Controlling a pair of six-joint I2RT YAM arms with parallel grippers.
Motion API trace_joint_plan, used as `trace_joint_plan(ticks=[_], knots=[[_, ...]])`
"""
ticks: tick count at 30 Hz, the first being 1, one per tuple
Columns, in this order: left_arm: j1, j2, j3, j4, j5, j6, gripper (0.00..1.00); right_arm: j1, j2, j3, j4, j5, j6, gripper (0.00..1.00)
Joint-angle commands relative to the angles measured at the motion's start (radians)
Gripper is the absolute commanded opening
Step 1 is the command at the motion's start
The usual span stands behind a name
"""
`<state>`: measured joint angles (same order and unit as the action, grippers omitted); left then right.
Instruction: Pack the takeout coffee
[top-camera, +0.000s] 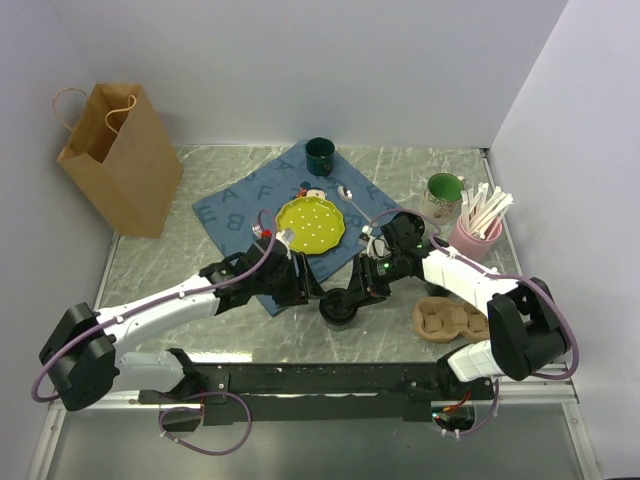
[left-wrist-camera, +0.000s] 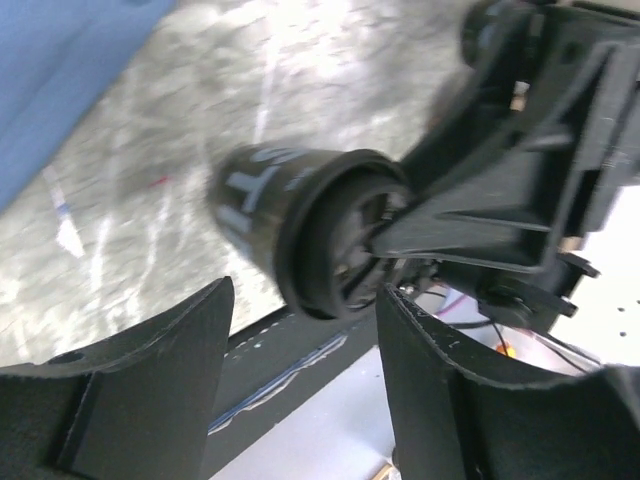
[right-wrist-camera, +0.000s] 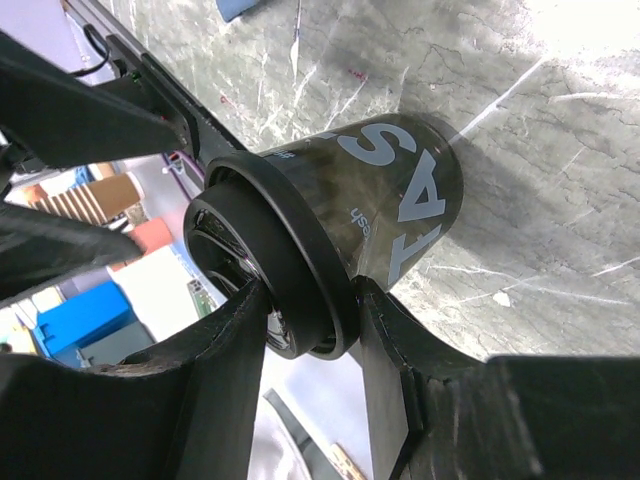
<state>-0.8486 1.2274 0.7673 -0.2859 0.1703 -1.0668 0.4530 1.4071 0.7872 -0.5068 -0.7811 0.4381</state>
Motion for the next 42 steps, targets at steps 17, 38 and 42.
trace_joint_plan(ticks=[17, 38, 42], knots=[[-0.04, 0.188, -0.002, 0.157, 0.069, 0.091, 0.55, 0.012, -0.026, -0.002, -0.05, 0.149, 0.019, 0.39], [-0.044, 0.198, -0.03, 0.085, 0.026, 0.119, 0.49, -0.089, -0.074, 0.182, -0.207, 0.069, -0.108, 0.61], [-0.044, 0.193, -0.034, 0.093, 0.043, 0.145, 0.49, -0.126, -0.037, 0.185, -0.188, 0.03, -0.148, 0.54]])
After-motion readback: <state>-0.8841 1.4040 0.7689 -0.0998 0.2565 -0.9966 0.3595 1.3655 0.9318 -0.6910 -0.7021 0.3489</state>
